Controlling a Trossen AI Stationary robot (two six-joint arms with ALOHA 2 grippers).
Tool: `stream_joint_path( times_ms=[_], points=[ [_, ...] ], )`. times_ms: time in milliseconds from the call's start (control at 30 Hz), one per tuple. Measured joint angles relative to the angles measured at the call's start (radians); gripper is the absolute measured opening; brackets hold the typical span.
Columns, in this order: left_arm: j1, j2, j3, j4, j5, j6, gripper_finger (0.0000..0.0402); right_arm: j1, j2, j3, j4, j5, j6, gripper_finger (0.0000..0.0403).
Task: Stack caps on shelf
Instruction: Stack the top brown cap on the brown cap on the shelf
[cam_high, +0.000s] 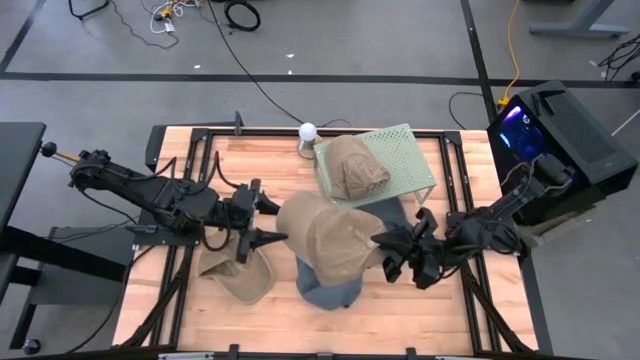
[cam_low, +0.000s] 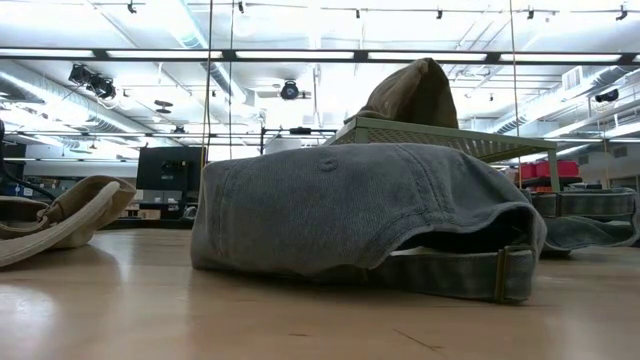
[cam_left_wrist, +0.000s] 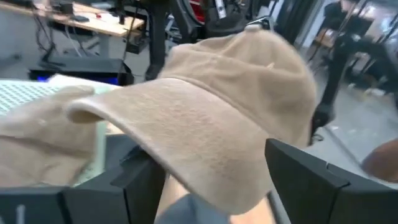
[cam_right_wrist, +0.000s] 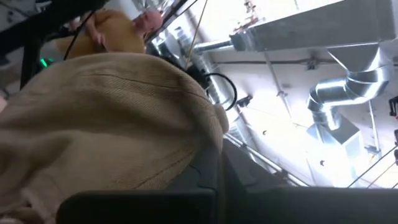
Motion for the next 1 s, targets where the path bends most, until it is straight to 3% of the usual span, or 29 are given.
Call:
stream_joint_path(
  times_ms=[333,633,800,1000],
  points=[
    [0.0,0.0,0.0,-0.006,-0.074,0.198,0.0253,0.028,-0.002,0.0,0.09,0.103,-0.048,0.0001],
    [0.0,0.0,-0.001,-0.104,-0.237,0.275,0.0252,0.057,-0.019,0.0,0.1,0.138,-0.046,0.0001],
    [0.0,0.001,-0.001,-0.117,-0.238,0.276,0.0252,0.081,-0.035,0.0,0.101,0.178,-0.024,0.0001],
    [-0.001,0.035,0.0,0.002,-0.206,0.29,0.0252,0.079,-0.036,0.0,0.023,0.331,0.089,0.0001]
  ],
)
